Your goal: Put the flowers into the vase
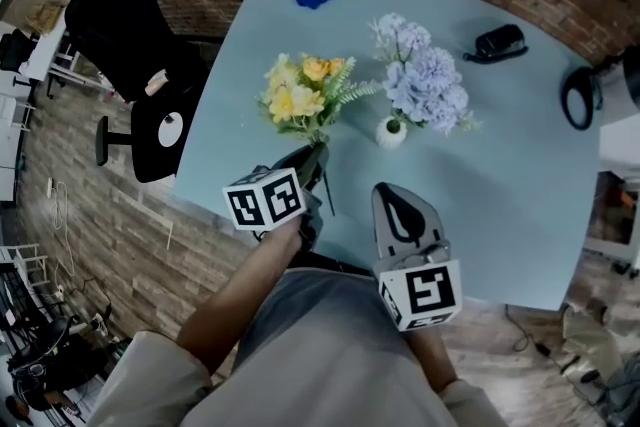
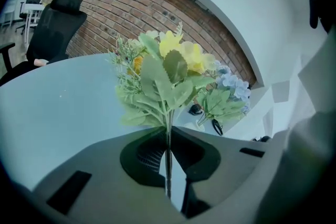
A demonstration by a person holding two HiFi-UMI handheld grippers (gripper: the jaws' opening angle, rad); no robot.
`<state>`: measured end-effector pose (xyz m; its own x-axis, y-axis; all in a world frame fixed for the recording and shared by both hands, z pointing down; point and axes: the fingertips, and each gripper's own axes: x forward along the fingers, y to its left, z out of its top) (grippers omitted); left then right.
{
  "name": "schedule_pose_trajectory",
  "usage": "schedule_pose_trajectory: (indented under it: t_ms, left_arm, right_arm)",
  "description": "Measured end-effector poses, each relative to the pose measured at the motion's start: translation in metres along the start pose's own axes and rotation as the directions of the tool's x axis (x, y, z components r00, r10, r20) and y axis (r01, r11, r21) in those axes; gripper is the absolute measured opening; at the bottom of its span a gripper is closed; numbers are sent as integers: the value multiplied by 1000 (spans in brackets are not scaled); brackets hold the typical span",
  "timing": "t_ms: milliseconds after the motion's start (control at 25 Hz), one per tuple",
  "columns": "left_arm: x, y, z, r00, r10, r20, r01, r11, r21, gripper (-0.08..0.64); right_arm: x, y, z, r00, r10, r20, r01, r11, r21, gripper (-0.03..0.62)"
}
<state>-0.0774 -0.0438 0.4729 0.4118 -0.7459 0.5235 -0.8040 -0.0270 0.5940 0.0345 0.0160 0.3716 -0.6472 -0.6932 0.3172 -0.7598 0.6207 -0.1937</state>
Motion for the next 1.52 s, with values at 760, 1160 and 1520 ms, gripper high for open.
schedule_pose_trajectory:
  t_ms: [760, 1160, 1520]
  left_arm:
    - [-27, -63, 55, 962, -119, 244, 122, 993, 4, 44]
    - [-42, -91, 91, 889, -166, 428, 154, 986, 61, 44]
    - [-38, -98, 104, 855, -162, 493, 142, 987, 78, 44]
  right_arm:
    - [-13, -4, 28, 999, -32, 40, 34, 998, -55, 25]
    - [-18, -10, 33, 999, -36, 39, 39, 997, -61, 25]
    - [-18, -16, 34, 999, -40, 29, 43, 996, -77, 25]
